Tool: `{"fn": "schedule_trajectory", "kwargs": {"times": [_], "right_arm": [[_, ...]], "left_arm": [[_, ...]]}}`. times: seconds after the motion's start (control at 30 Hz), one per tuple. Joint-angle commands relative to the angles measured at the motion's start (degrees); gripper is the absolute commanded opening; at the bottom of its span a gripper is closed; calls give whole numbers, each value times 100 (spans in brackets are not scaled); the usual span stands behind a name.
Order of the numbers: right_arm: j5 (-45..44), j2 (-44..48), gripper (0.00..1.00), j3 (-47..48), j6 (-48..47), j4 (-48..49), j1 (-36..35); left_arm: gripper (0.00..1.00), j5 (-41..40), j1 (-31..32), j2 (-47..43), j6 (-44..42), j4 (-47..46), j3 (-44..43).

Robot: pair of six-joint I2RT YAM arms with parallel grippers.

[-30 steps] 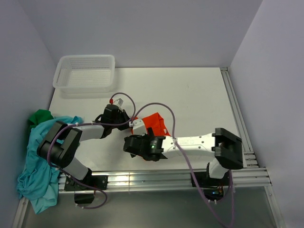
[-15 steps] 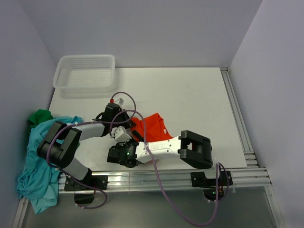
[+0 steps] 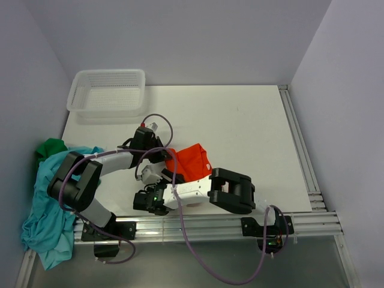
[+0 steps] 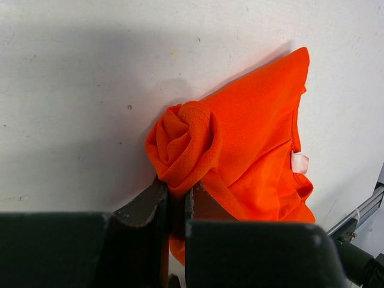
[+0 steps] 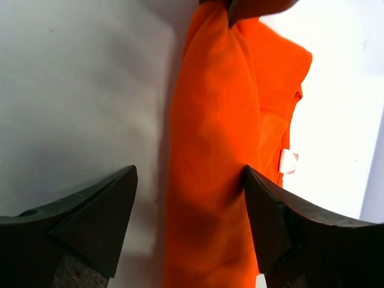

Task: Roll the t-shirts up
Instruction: Roll the tshirt

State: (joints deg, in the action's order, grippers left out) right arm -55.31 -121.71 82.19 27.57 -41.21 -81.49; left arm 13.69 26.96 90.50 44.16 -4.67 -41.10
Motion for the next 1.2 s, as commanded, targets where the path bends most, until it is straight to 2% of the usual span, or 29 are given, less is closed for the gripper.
{"fn": "schedule_trajectory", "kwargs": {"times": [0.0, 0.17, 0.2, 0.27, 0.37, 0.57, 0.67, 0.7, 0.73, 0.77, 0.8, 0.87, 0.9, 0.97, 1.0, 1.07, 1.1, 1.17], "right_arm": [[-261, -335, 78, 270, -129, -44, -7], [-498, -704, 67, 499, -208, -212, -7], [-516, -783, 61, 517, -235, -221, -16], [-603, -854, 57, 569, -209, -317, 11], [-639, -968, 56, 613, -112, -466, 81], [-1025, -1434, 53, 1079, 468, -1433, 169], [-1035, -1478, 35, 1053, 617, -1539, 230], [-1008, -1452, 21, 1036, 722, -1556, 257], [-965, -1417, 13, 1018, 784, -1618, 283], [-956, -1382, 0, 983, 828, -1636, 301], [-955, -1312, 0, 974, 977, -1688, 336], [-886, -1206, 0, 922, 1101, -1803, 336], [-833, -1067, 0, 878, 1197, -1794, 336], [-510, -838, 0, 616, 1172, -1549, 336], [-368, -515, 0, 475, 1119, -1365, 353], [157, -136, 0, 10, 988, -750, 380], [387, 249, 0, -149, 943, -522, 397], [948, 768, 0, -598, 873, 41, 511]], "left_arm": [[1, 142, 37, 47, -101, 343, -293], [0, 186, 37, 82, -110, 449, -355], [0, 195, 37, 91, -110, 449, -363], [0, 204, 46, 108, -118, 449, -355], [0, 239, 55, 126, -153, 449, -381], [0, 265, 46, 152, -189, 677, -442], [0, 292, 46, 152, -197, 704, -443], [0, 292, 46, 152, -206, 713, -443], [0, 300, 46, 144, -206, 713, -451], [0, 309, 55, 143, -206, 704, -451], [2, 301, 55, 126, -198, 704, -443], [7, 309, 46, 82, -154, 678, -425], [16, 292, 46, 38, -136, 669, -408], [23, 222, 46, 3, -110, 669, -399], [31, 178, 37, -58, -101, 695, -399], [40, 108, 37, -129, -92, 686, -364], [51, 90, 29, -199, -75, 686, -346], [65, 55, 2, -374, -57, 643, -267]]}}
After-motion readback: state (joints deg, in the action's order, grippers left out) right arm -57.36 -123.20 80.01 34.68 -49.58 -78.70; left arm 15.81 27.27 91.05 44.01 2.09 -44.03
